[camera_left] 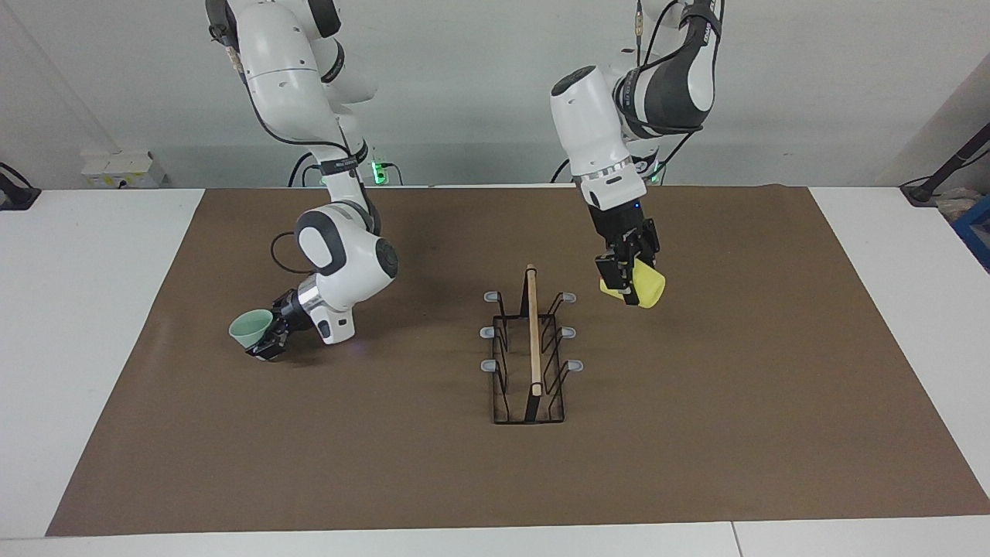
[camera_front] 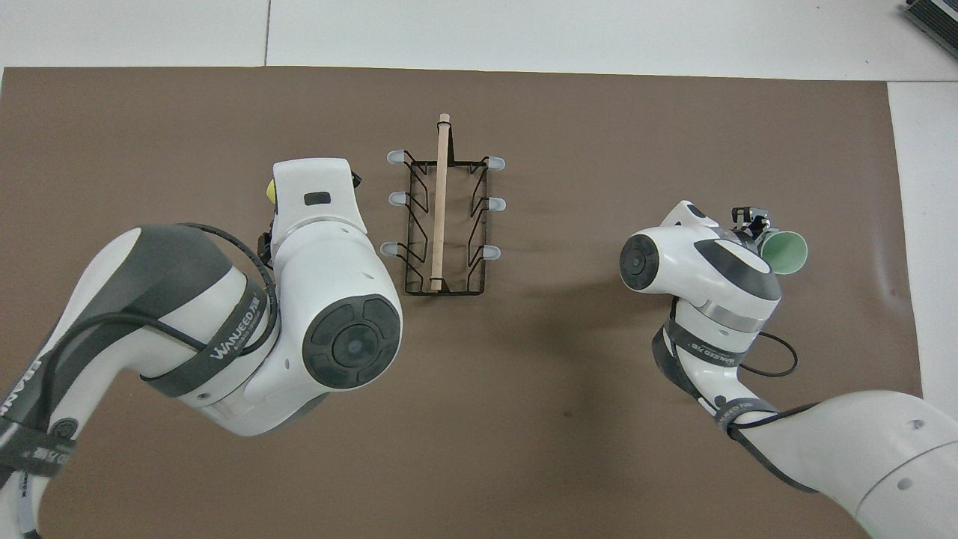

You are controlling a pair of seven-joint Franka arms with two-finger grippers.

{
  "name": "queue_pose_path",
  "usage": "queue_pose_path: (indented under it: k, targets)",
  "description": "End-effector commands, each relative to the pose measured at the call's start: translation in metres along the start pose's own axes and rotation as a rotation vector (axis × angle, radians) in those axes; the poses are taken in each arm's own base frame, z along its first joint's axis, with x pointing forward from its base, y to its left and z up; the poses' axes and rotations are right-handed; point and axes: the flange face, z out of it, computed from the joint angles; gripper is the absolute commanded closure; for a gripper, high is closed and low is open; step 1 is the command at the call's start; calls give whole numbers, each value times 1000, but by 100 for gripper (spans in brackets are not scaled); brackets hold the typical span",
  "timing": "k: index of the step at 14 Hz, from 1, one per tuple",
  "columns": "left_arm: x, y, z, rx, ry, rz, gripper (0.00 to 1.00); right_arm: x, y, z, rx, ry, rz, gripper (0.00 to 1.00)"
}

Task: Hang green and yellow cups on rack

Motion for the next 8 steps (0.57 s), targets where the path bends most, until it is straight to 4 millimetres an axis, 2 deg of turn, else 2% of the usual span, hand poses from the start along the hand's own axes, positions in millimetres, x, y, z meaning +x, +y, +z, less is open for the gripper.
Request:
queue_pose_path:
  k: [1,5,8]
  targets:
    - [-12,-5,-3,-19,15,6,100,-18,8,-40,18,56,79,100]
    - [-28,-5,-7,-35,57,15,100,-35,17,-84,71,181,179,100]
    - [-35,-5,-6,-54,98,1,100,-50,22,-107,115,255,248,100]
